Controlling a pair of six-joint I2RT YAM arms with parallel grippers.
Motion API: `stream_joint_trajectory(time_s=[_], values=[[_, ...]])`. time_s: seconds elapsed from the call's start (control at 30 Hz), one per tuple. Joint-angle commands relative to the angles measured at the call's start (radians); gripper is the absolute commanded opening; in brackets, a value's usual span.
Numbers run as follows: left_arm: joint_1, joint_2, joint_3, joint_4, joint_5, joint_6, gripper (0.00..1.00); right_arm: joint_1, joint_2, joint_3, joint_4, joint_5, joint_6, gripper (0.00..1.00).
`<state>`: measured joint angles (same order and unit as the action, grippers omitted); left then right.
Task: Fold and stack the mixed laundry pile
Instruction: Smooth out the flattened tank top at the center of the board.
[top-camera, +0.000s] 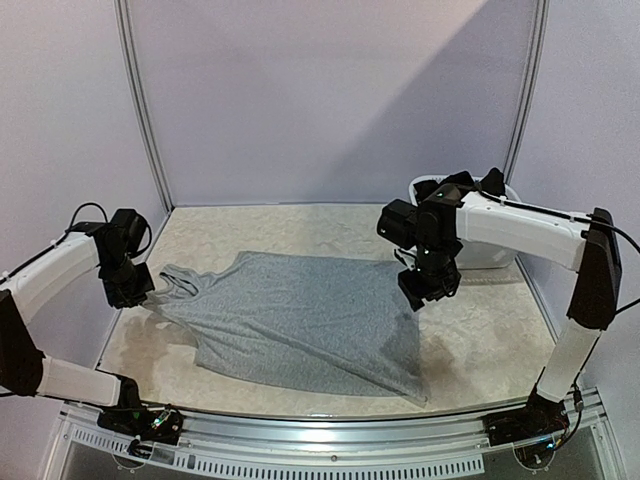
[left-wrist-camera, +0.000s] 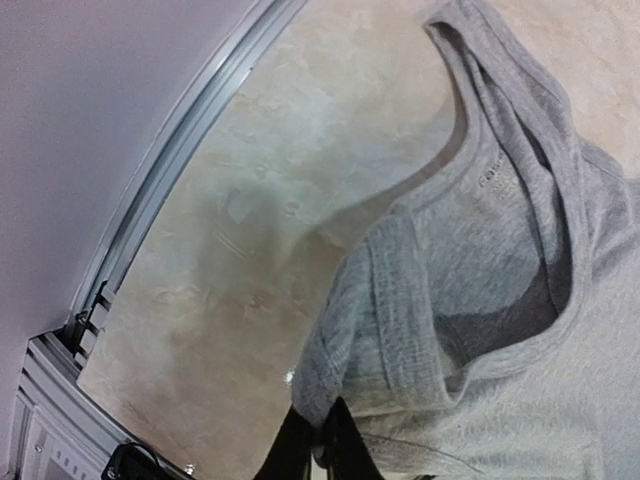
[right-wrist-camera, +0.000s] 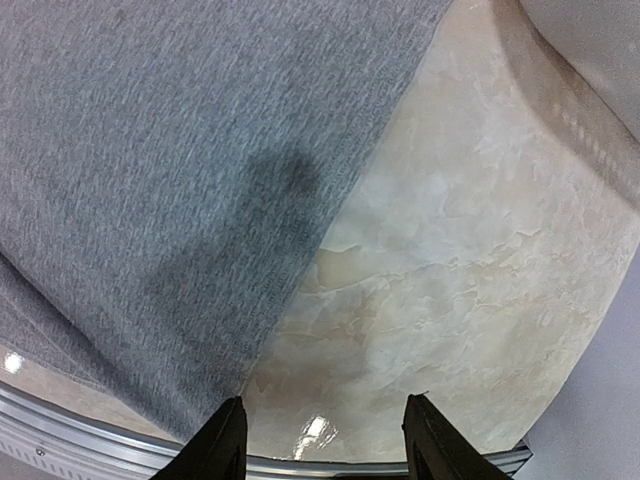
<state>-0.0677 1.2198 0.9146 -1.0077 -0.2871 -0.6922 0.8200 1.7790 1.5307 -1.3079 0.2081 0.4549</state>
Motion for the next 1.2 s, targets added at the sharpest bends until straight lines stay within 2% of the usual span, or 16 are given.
stream_joint_trajectory(time_s=[0.0, 0.07, 0.1, 0.17, 0.2, 0.23, 0.37, 0.57, 0.8, 0.93, 1.03, 1.17], values=[[0.036, -0.033, -0.031, -0.018, -0.070, -0.069, 0.26, -0.002, 0.020, 0.036, 0.029, 0.013, -0.010, 0.54], [0.041, -0.065, -0.034, -0.033, -0.066, -0.098, 0.61, -0.010, 0.032, 0.060, 0.031, 0.008, -0.015, 0.54], [0.040, -0.083, -0.034, -0.039, -0.066, -0.107, 0.72, -0.015, 0.036, 0.074, 0.032, 0.006, -0.017, 0.54], [0.040, -0.123, -0.031, -0.042, -0.058, -0.113, 0.82, -0.029, 0.051, 0.110, 0.039, -0.001, -0.024, 0.54], [0.040, -0.136, -0.023, -0.040, -0.053, -0.106, 0.83, -0.040, 0.060, 0.128, 0.043, -0.008, -0.026, 0.54], [0.040, -0.144, -0.011, -0.037, -0.043, -0.092, 0.83, -0.050, 0.067, 0.149, 0.050, -0.018, -0.027, 0.54], [0.023, -0.103, 0.038, 0.036, 0.067, 0.012, 0.69, -0.091, 0.118, 0.221, 0.087, -0.072, -0.031, 0.53], [-0.050, 0.079, 0.131, 0.146, 0.185, 0.110, 0.57, -0.169, 0.203, 0.305, 0.160, -0.167, -0.020, 0.46], [-0.095, 0.328, 0.232, 0.248, 0.309, 0.127, 0.47, -0.224, 0.344, 0.432, 0.195, -0.262, -0.019, 0.21], [-0.115, 0.481, 0.321, 0.269, 0.366, 0.132, 0.45, -0.234, 0.434, 0.501, 0.194, -0.279, -0.016, 0.07], [-0.123, 0.574, 0.387, 0.283, 0.407, 0.135, 0.44, -0.247, 0.515, 0.556, 0.185, -0.288, -0.012, 0.02], [-0.143, 0.692, 0.493, 0.296, 0.476, 0.153, 0.42, -0.268, 0.625, 0.643, 0.164, -0.288, -0.007, 0.00]])
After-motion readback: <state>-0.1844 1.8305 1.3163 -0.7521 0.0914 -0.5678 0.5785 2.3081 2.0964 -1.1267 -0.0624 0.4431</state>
